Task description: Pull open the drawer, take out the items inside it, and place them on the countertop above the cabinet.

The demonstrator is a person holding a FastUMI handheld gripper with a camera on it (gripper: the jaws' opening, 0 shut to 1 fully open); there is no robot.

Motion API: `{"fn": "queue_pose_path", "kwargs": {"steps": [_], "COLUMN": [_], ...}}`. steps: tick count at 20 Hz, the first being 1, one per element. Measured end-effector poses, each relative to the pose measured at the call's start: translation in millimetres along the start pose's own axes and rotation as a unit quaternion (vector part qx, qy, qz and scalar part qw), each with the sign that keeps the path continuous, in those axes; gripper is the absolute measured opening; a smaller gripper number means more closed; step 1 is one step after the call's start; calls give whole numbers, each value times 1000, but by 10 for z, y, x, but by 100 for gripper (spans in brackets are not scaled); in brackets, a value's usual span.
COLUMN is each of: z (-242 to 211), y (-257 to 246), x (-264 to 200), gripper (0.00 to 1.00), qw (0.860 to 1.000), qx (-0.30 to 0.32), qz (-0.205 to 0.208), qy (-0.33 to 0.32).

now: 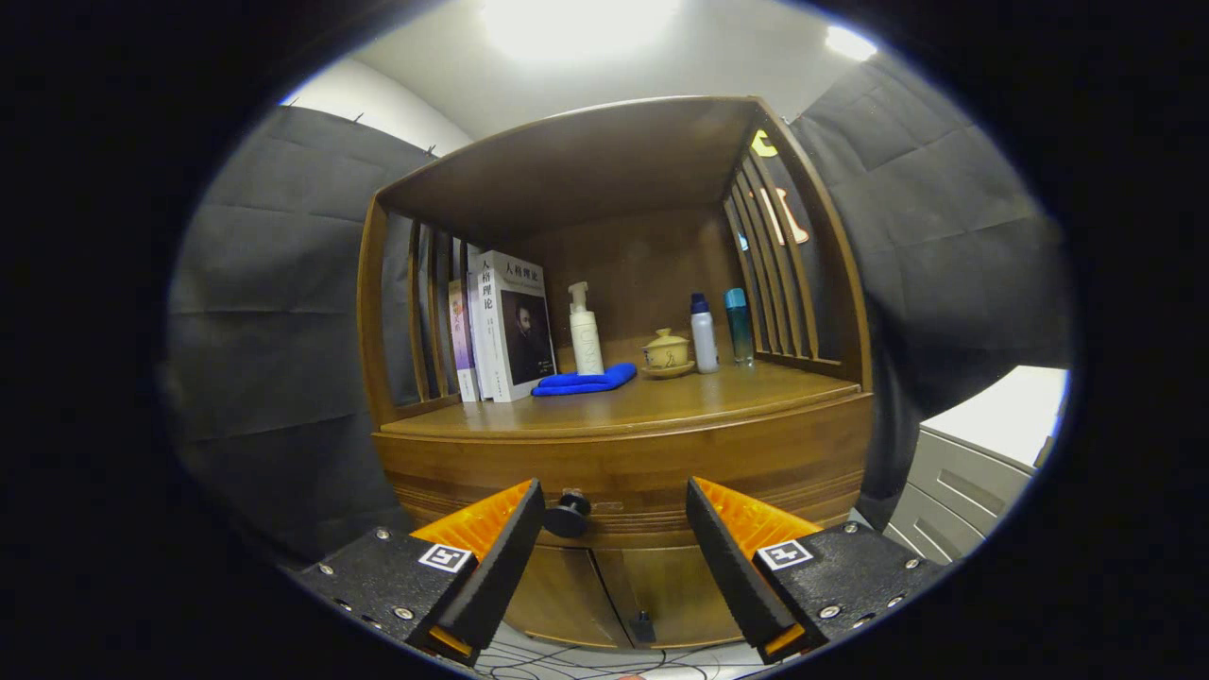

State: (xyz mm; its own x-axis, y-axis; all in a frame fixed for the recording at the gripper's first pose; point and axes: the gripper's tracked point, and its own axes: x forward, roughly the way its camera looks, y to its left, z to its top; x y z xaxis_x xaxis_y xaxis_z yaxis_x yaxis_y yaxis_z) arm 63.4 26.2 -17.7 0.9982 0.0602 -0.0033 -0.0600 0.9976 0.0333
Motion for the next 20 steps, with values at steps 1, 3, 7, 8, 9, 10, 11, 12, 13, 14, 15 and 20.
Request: {"fn": "queue_pose_path", "kwargs": {"steps": [1,3,7,8,9,10,11,12,13,14,15,20], "z": [-41,-108,-271,-324,-383,-462,-538,-609,-663,-713,-758,-787], "y": [25,106,282,302,309,333,352,361,368,389,412,378], "x": [60,218,471,535,600,643,679,710,738,753,752,796], "gripper": [94,94,95,95,95,94,94,94,94,93,90,62], "qw": [1000,1000,999,999,998,998,997,996,995,995,994,994], "qx": [-1,-2,-9,-12,-14,-15,-16,-16,-15,-12,-10,-28], "qz": [5,14,27,26,24,25,26,25,23,24,25,12], "qy": [6,15,38,44,51,61,72,83,92,101,106,108]}}
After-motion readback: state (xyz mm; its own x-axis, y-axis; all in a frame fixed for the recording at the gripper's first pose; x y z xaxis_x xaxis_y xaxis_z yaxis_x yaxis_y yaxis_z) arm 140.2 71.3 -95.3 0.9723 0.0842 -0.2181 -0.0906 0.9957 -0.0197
